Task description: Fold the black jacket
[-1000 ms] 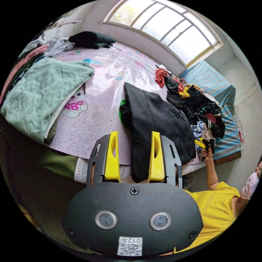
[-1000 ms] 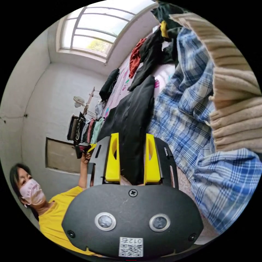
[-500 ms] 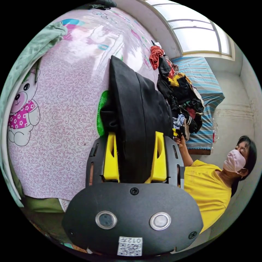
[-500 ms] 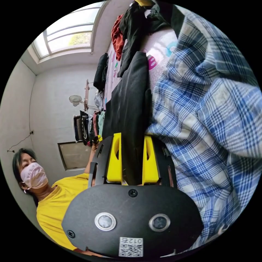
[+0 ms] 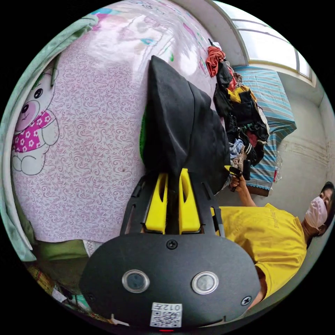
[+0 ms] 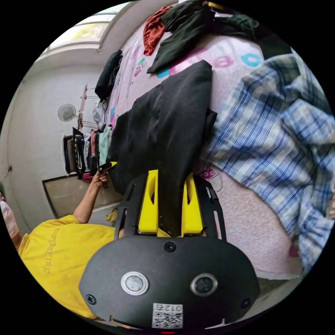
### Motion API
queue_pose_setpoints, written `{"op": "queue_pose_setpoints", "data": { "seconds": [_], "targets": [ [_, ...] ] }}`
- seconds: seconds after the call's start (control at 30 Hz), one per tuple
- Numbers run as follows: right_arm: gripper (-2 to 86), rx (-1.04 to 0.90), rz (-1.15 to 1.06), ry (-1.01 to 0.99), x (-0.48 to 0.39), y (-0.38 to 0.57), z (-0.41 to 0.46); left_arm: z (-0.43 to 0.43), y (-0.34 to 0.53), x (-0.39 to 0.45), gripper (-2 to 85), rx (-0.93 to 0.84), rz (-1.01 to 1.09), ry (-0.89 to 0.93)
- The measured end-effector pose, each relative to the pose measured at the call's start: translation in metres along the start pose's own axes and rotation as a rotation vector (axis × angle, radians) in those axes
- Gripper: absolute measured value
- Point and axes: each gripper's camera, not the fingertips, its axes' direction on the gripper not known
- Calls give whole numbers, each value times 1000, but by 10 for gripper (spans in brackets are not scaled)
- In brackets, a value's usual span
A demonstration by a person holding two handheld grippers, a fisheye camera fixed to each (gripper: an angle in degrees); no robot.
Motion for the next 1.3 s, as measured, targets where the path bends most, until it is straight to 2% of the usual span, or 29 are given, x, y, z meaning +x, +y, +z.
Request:
{"op": "queue_pose_setpoints", "data": {
  "seconds": [0.17,0.27,0.43,0.6,0.7,0.8,0.9,1.07,1.3],
  "targets": [
    [100,-12,5,-46,-6,-18,65,-19,23,-45,66,38,-57,-15],
    [112,1,-33,-106,-4,-43,83,-29,38,-63,61,83,-69,-50],
    [120,26,-26,-187,19,-80,95,-19,53,-88,49,105,-48,-4],
    [92,-24,-50,-288,31,-110,136,-11,66,-115,38,115,-33,85],
    [42,-76,-74,-309,24,-119,170,-9,78,-124,40,125,-15,84],
    [10,-33,-128,-282,4,-124,185,-12,96,-121,50,151,-5,66],
    [1,-6,-234,-276,-34,-135,189,-21,125,-113,60,210,7,87],
    [-2,-91,-507,-188,-142,-168,211,-43,181,-99,68,329,27,130],
    [-2,-233,-793,-193,-294,-229,284,-131,298,-78,70,641,48,99]
  ]
}}
